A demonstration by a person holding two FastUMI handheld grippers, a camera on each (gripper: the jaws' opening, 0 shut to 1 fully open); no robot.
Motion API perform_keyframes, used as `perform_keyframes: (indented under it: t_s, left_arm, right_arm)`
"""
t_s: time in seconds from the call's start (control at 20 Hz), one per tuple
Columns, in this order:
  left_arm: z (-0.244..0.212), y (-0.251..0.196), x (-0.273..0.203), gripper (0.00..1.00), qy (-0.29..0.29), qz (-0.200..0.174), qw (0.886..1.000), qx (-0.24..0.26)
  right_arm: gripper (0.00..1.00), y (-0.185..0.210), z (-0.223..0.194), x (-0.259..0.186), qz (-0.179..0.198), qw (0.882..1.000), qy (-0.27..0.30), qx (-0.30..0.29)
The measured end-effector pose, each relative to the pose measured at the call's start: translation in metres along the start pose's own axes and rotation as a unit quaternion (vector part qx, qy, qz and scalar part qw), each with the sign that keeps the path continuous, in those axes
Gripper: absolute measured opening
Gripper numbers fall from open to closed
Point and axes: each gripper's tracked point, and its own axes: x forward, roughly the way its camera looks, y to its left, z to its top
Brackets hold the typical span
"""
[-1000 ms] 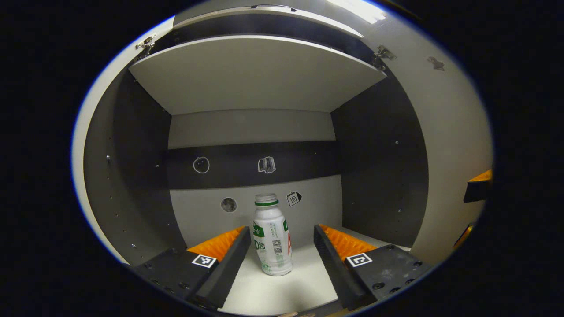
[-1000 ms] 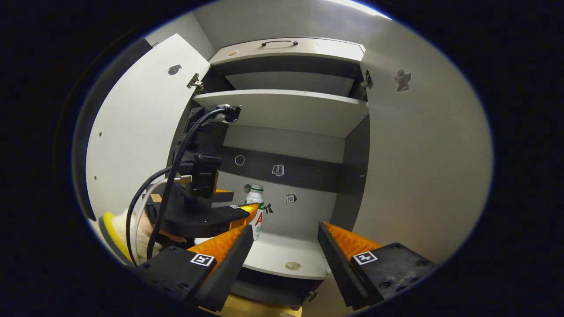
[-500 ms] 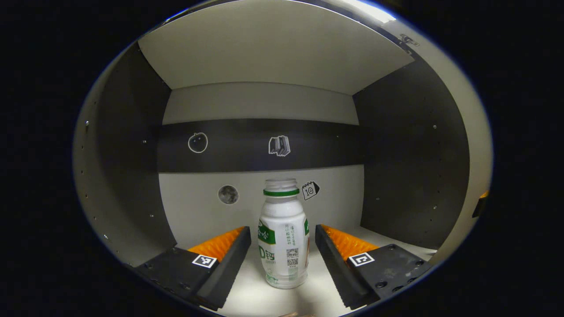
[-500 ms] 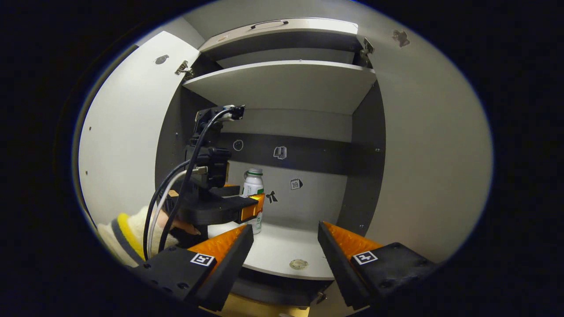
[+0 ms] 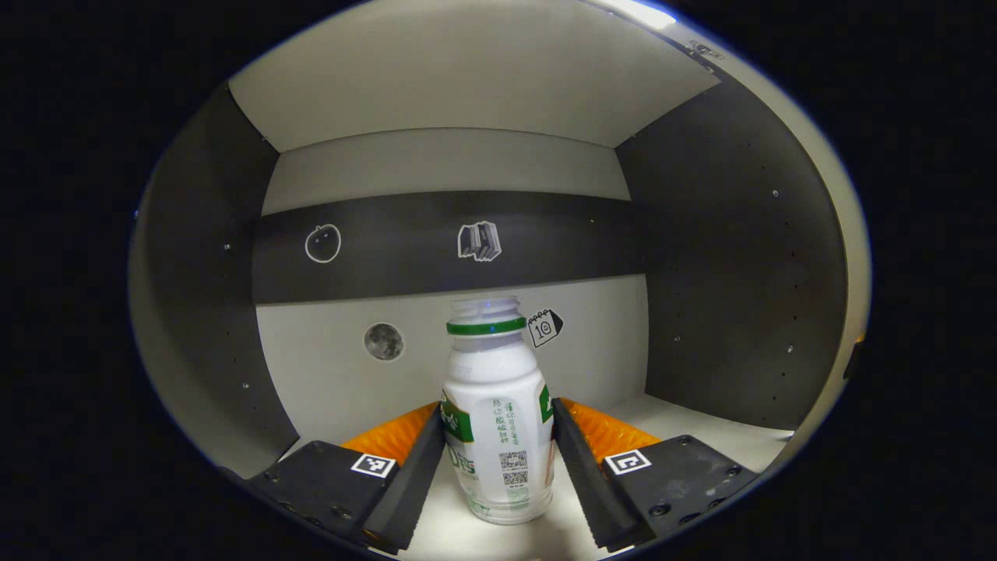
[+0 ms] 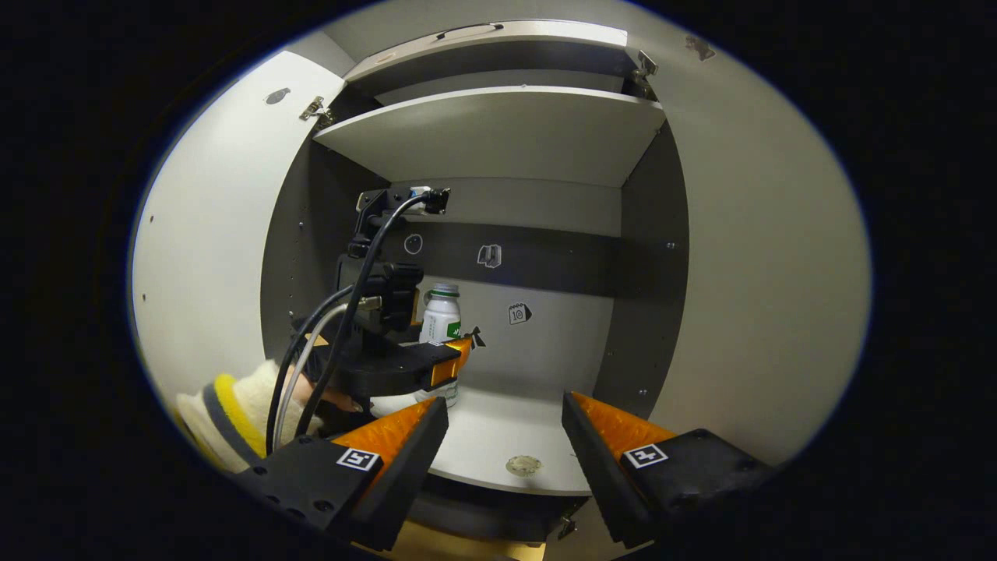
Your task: Grasp the bottle in the cabinet with the left hand and place it on the coaster, then close the right door with the right hand and the left door with the left hand.
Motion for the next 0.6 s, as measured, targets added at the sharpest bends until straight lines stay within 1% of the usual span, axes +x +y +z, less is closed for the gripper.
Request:
perform_keyframes:
  t_s: [0.2, 0.45, 0.6]
  left_arm:
    - [0.001, -0.002, -0.003, 0.78, 0.005, -0.012, 1.0, -0.006]
    - [0.016, -0.009, -0.017, 0.79, 0.005, -0.022, 1.0, -0.022]
    - [0.037, -0.012, -0.065, 0.8, -0.007, -0.025, 0.999, -0.022]
  right_arm:
    - [0.98, -0.001, 0.004, -0.001, -0.004, 1.0, -0.004, 0.006]
    - [0.98, -0.004, 0.017, -0.02, -0.014, 1.0, -0.017, 0.007]
    - [0.98, -0.002, 0.035, -0.041, -0.021, 0.999, -0.034, 0.007]
